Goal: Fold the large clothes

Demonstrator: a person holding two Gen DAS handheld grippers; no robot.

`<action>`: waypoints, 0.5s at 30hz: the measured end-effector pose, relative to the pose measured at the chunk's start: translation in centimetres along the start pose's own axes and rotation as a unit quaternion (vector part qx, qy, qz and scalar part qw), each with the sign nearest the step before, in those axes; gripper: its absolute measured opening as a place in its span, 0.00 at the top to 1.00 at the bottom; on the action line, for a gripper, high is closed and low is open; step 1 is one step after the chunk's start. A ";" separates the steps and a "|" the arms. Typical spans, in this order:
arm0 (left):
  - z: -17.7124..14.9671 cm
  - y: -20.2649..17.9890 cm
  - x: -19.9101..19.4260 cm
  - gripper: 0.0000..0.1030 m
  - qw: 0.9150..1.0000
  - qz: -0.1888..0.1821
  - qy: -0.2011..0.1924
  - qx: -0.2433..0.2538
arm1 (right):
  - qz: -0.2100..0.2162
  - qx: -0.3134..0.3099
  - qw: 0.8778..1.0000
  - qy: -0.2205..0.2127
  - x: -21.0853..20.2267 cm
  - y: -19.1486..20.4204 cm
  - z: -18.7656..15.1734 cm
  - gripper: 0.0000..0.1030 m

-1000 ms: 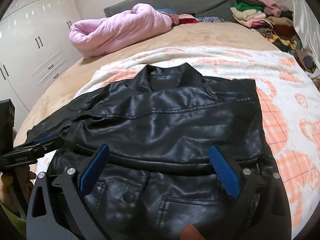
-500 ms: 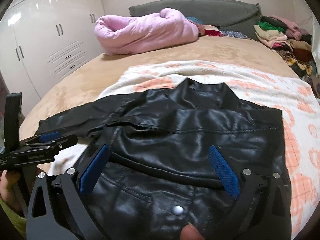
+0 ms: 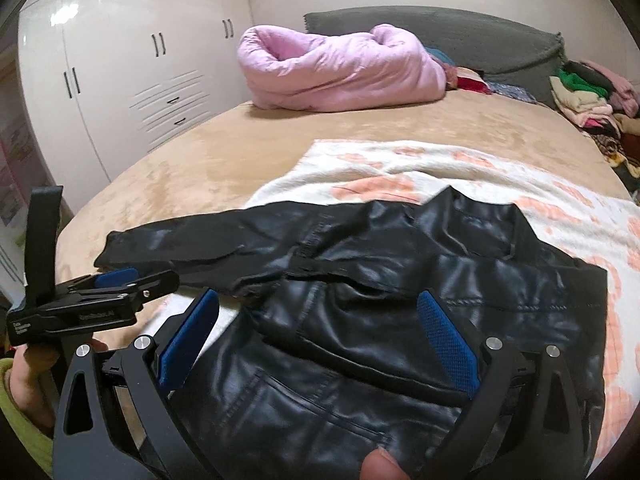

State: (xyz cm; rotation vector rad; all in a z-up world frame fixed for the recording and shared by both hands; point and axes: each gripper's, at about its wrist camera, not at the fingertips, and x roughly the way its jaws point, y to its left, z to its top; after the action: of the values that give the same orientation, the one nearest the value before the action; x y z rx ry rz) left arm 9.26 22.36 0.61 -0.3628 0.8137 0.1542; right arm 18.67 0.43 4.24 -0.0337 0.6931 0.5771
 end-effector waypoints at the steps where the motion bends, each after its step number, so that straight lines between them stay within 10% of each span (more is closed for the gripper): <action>1: 0.0 0.4 -0.1 0.09 1.000 0.001 -0.002 -0.004 | 0.003 -0.004 1.000 -0.001 0.2 0.5 0.3 0.04; 15: 0.1 7.9 -0.3 0.09 0.995 0.036 -0.012 -0.092 | 0.039 -0.063 0.997 0.023 4.6 6.5 2.0 0.04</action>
State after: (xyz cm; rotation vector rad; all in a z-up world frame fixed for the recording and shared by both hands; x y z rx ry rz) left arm 7.00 29.72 -1.16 -0.5035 0.7921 0.3017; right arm 19.37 8.63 3.94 -0.1377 0.7051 0.6958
